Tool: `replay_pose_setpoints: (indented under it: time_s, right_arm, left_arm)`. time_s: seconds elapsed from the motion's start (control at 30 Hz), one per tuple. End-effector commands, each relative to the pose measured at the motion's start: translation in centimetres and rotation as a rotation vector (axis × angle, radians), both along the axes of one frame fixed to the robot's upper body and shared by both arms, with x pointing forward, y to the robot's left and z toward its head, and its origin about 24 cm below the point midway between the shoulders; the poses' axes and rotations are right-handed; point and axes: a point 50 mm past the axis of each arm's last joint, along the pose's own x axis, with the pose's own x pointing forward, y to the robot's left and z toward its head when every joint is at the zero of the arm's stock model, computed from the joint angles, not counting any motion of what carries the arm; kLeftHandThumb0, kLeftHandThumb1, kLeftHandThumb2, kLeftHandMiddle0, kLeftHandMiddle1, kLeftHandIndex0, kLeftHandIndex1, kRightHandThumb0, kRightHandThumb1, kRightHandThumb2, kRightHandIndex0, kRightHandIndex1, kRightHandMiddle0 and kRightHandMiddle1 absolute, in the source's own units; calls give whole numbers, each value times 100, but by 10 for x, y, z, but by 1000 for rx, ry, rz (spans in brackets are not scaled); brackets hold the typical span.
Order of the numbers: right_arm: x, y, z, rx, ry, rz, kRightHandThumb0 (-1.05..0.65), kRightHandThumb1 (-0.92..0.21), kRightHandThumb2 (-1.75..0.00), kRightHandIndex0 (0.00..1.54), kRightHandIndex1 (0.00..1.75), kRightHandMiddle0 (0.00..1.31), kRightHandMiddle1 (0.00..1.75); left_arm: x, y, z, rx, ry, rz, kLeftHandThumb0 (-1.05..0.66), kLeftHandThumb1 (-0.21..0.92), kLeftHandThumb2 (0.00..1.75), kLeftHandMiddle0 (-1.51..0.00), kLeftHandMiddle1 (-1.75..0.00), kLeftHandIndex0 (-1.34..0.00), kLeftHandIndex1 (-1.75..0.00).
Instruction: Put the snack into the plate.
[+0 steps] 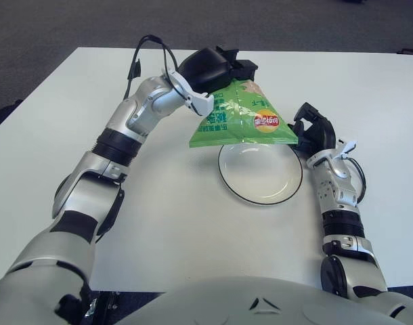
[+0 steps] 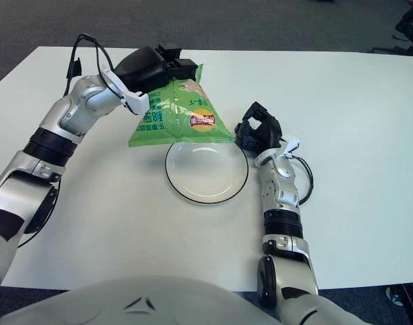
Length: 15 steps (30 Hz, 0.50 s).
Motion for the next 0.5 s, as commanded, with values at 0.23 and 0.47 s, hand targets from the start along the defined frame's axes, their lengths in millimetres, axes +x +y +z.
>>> replay_pose_setpoints:
  time_s: [0.23, 0.47]
  right_arm:
    - [-12, -14, -30, 41, 122, -206, -52, -22, -144, 136, 175, 70, 175]
    - [-10, -22, -29, 18, 118, -334, -53, -21, -145, 136, 175, 71, 175]
  left_arm:
    - [-3, -13, 0, -27, 9, -50, 60, 3, 166, -85, -175, -110, -175]
    - [-3, -18, -7, -37, 47, -72, 60, 4, 166, -85, -175, -110, -175]
